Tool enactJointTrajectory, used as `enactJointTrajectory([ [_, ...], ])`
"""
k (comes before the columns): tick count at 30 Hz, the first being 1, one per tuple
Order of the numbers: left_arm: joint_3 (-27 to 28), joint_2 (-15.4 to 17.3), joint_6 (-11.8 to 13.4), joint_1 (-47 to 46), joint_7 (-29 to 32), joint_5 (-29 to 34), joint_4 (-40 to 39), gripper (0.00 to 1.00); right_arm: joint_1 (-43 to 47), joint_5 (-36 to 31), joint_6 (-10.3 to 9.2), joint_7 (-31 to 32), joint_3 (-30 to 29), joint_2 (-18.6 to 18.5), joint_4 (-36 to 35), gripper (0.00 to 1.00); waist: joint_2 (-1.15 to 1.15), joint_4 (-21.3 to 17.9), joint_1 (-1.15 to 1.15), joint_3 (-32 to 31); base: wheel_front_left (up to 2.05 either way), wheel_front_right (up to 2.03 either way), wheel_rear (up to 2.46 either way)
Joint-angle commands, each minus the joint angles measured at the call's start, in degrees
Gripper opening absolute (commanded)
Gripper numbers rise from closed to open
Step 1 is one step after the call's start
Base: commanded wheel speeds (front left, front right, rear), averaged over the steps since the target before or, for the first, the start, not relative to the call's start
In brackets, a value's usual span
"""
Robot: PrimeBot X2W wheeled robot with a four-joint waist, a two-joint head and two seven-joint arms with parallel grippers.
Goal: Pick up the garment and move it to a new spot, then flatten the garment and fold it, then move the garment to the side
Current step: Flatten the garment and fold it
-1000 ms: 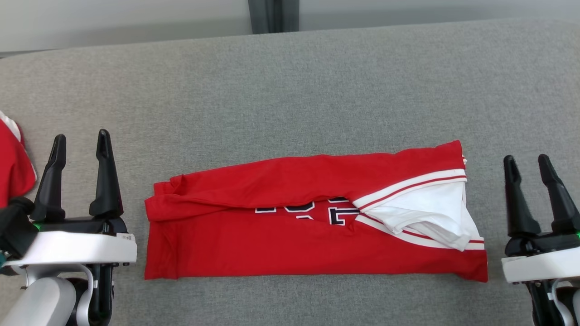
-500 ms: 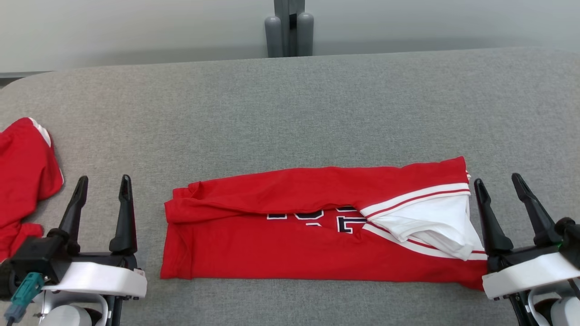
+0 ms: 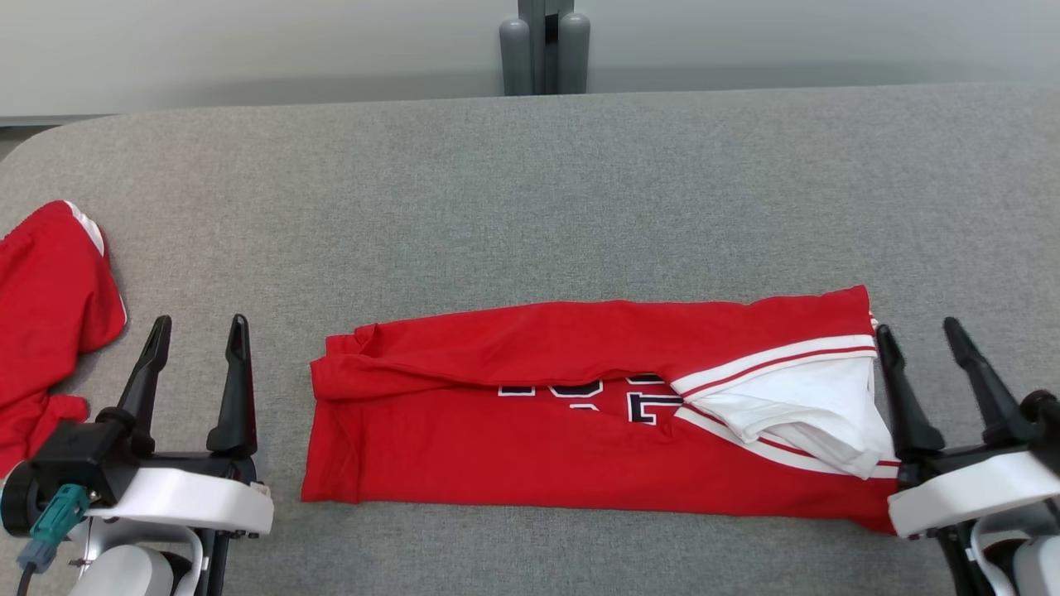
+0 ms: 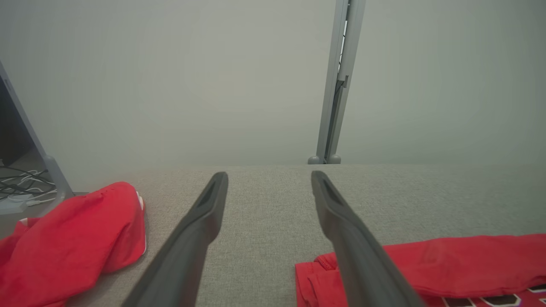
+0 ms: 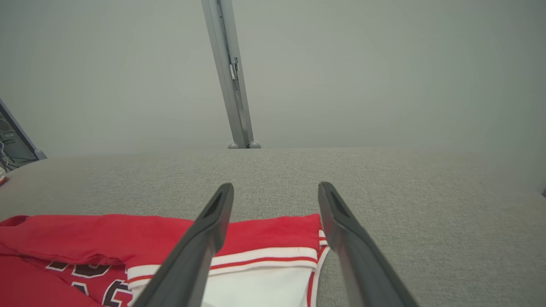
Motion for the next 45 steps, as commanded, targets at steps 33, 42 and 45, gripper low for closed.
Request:
enactJointTrajectory([
  [33, -0.5, -2.4, -2.4, -4.7, -0.2, 0.7, 3.7, 1.00, -8.2, 11.9, -0.18, -2.0, 9.9, -6.3, 27.2, 0.00, 0.00, 0.3, 0.00, 4.0, 0.00, 0.00, 0.00],
  [42, 0.2, -2.3, -2.6, -4.7, -0.2, 1.0, 3.4, 1.00, -6.7, 12.1, -0.13, -4.6, 1.5, -12.6, 25.9, 0.00, 0.00, -1.2, 0.00, 4.3, 0.00, 0.00, 0.00],
  [45, 0.2, -2.2, -2.7, -4.9, -0.2, 1.1, 3.4, 1.00, -7.2, 12.4, -0.13, -4.0, 1.9, -12.6, 24.6, 0.00, 0.00, -1.6, 0.00, 4.2, 0.00, 0.00, 0.00],
])
